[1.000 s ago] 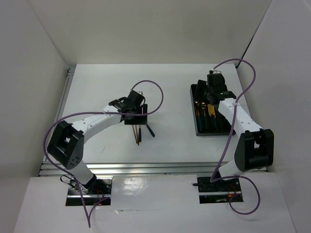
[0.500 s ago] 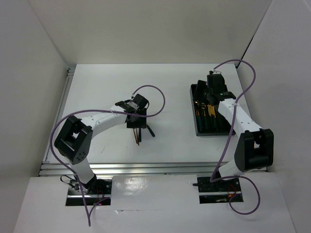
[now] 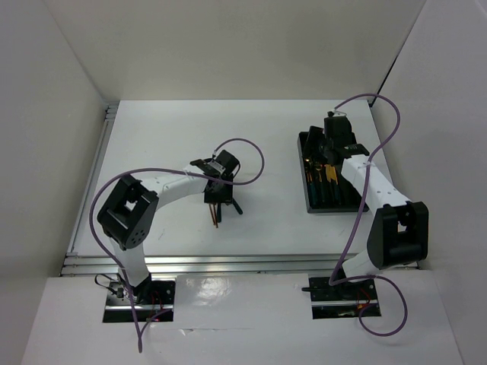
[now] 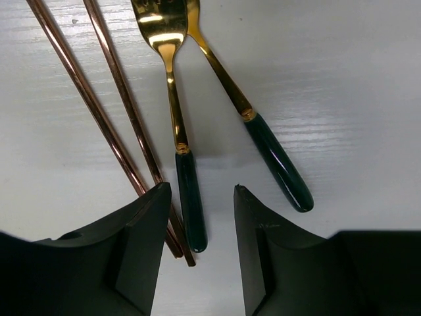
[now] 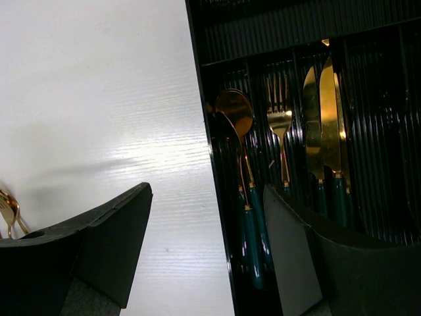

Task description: Sort the eating utensils into containers

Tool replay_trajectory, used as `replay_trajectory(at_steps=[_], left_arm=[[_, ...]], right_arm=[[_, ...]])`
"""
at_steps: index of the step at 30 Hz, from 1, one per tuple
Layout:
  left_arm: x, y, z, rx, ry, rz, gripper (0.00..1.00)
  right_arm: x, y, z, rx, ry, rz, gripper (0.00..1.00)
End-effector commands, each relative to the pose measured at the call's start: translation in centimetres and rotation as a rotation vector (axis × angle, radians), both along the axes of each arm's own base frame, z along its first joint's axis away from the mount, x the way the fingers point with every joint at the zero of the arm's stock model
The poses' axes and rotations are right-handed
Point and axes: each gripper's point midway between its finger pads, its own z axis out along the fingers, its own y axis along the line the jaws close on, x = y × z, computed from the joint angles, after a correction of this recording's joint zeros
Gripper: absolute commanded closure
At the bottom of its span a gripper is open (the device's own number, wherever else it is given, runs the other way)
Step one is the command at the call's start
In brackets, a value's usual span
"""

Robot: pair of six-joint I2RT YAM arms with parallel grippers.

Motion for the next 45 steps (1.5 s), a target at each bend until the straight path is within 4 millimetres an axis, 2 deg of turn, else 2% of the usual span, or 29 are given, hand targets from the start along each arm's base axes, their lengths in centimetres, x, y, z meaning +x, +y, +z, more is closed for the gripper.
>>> replay_trajectory(at_steps=[1, 3, 7, 15, 22, 24, 29, 33, 36, 37, 39, 41, 43, 45], left_arm=[[0.9, -0.4, 0.3, 0.004, -0.014, 0.036, 0.43], [0.9, -0.2, -0.5, 0.021, -0.004, 0.048, 0.43], [1.3, -0.5, -0.3, 0.016, -0.010, 0.048, 0.46], [1.0, -0.3, -1.3, 0.037, 0.022, 0.057, 0.48], [0.8, 0.0, -1.7, 0.054, 0.034, 0.069, 0.53], [0.7, 0.1, -2.0, 0.059, 0.041, 0.069, 0.57], [0.2, 0.4, -2.7, 0.074, 0.064, 0.077, 0.75], [0.0, 0.4, -2.9, 0.068, 0.069, 0.074, 0.82], [-0.1, 0.7, -3.0, 0.083, 0.072, 0.087, 0.83], [0.1, 0.8, -2.3, 0.083, 0.058, 0.090, 0.83], [0.5, 1.3, -0.6, 0.103, 0.028, 0.101, 0.83], [1.3, 1.3, 1.3, 0.103, -0.018, 0.102, 0.83], [1.9, 1.5, 3.8, 0.092, -0.074, 0.102, 0.83], [2.6, 1.2, 6.0, 0.070, -0.121, 0.110, 0.83]], right_arm=[[0.7, -0.5, 0.3, -0.010, -0.031, -0.026, 0.24], [0.7, -0.5, 0.3, -0.010, -0.031, -0.026, 0.24], [0.8, -0.5, -0.1, -0.011, -0.022, -0.026, 0.24], [1.0, -0.7, -0.1, -0.017, -0.023, -0.033, 0.25], [1.1, -0.6, -0.5, -0.018, -0.014, -0.033, 0.25], [1.1, -0.6, -0.5, -0.018, -0.014, -0.033, 0.25], [1.1, -0.8, -0.1, -0.016, -0.024, -0.046, 0.25], [1.1, -0.8, -0.1, -0.016, -0.024, -0.046, 0.25], [1.1, -0.9, -0.1, -0.015, -0.025, -0.059, 0.25], [1.3, -1.0, 0.7, -0.018, -0.044, -0.066, 0.25], [1.1, -1.3, 0.5, -0.022, -0.035, -0.083, 0.25], [1.2, -2.2, 1.2, -0.024, -0.049, -0.136, 0.25], [0.9, -2.3, 1.7, -0.009, -0.047, -0.161, 0.25], [0.9, -3.6, 2.3, -0.007, -0.064, -0.213, 0.25]])
